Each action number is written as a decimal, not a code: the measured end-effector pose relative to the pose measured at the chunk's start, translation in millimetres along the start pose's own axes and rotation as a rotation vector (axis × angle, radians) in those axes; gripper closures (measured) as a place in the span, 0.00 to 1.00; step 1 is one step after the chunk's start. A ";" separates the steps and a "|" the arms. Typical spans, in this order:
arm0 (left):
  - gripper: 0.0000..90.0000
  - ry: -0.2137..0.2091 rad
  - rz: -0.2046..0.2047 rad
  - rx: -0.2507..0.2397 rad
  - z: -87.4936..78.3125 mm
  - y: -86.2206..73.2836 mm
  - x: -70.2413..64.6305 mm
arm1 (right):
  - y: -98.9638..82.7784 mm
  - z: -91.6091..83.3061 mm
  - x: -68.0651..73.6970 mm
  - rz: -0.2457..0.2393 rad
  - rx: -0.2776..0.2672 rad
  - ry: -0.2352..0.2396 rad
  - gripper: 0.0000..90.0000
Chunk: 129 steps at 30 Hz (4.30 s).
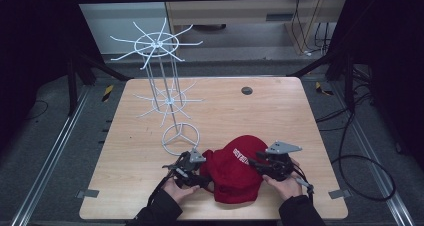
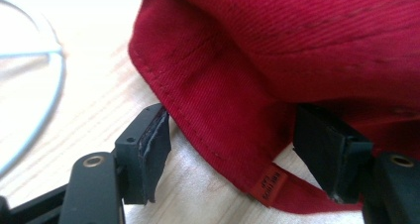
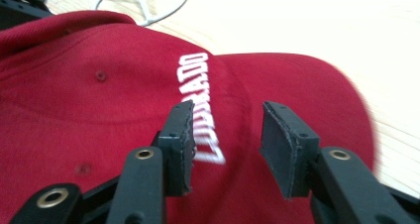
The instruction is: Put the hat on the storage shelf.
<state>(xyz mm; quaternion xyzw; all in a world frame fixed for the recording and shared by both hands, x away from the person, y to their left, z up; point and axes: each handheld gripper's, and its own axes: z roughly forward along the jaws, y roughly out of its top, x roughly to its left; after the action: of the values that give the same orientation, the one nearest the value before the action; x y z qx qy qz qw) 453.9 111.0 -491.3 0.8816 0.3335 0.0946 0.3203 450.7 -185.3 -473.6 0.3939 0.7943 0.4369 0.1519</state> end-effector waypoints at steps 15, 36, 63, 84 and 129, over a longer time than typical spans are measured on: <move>0.33 -0.015 -0.043 -0.027 -2.5 -3.8 8.3 | 9.0 12.4 9.1 -0.049 0.080 -0.101 1.00; 0.35 -0.099 -0.017 -0.180 -34.8 -1.0 -22.3 | -0.4 -12.6 -20.5 0.115 0.004 -0.237 1.00; 0.92 -0.186 -0.025 -0.110 -4.6 17.8 -59.8 | -29.2 -42.2 -4.2 0.020 0.046 -0.015 0.81; 0.85 0.023 -0.051 -0.197 -2.3 36.5 -7.3 | -19.4 -27.0 40.8 0.050 0.045 0.080 0.93; 0.52 0.262 -0.325 -0.304 -123.9 -83.6 106.2 | 57.4 43.6 62.0 -0.026 0.033 -0.156 0.90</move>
<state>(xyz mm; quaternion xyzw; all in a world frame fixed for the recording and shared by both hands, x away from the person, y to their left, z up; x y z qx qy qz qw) 443.4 289.9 -452.5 0.7383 0.4916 0.2043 0.4141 464.6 -95.6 -445.4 0.4189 0.7921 0.3900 0.2123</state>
